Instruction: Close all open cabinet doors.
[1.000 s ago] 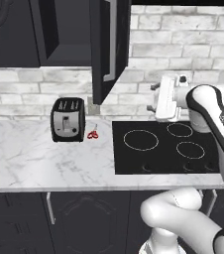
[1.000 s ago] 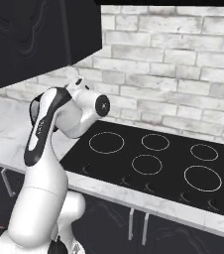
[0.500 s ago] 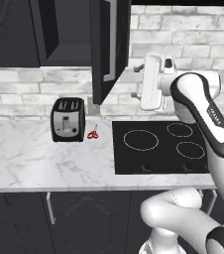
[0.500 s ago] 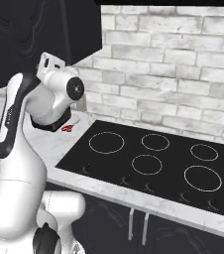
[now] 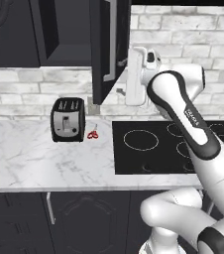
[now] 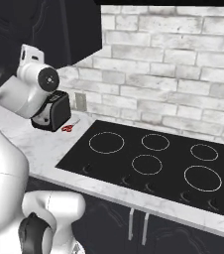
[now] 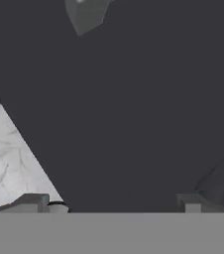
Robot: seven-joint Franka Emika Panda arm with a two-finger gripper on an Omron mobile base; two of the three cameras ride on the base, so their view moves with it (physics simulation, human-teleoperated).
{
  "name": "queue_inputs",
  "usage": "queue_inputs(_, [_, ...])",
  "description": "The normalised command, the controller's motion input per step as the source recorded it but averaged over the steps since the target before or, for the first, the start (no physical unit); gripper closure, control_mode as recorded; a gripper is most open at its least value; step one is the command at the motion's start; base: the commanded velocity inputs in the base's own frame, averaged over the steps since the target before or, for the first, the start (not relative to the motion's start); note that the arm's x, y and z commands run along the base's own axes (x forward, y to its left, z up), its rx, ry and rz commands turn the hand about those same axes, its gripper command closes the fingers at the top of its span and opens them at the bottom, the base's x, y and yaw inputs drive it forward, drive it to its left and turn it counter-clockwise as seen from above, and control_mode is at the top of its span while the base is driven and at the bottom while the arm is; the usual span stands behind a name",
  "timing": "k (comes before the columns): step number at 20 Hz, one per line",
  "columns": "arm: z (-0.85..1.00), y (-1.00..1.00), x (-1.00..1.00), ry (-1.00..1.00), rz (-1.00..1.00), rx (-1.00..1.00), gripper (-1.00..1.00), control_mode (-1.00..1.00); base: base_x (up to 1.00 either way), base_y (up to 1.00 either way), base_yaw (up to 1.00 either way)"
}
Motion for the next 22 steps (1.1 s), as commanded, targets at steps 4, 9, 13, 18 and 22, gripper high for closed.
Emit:
queue_inputs(4, [0.00, 0.54, 0.41, 0.04, -0.08, -0.03, -1.00, -1.00, 0.00, 0.00, 0.00])
queue_inputs(9, [0.00, 0.72, 0.43, 0.00, -0.15, -0.05, -1.00, -1.00, 0.00, 0.00, 0.00])
queue_inputs(13, [0.00, 0.81, 0.38, 0.00, -0.22, -0.09, -1.00, -1.00, 0.00, 0.00, 0.00])
queue_inputs(18, [0.00, 0.59, 0.32, 0.00, -0.27, -0.08, -1.00, -1.00, 0.00, 0.00, 0.00])
queue_inputs(22, [0.21, 0.23, 0.14, 0.04, -0.23, -0.01, -1.00, -1.00, 0.00, 0.00, 0.00])
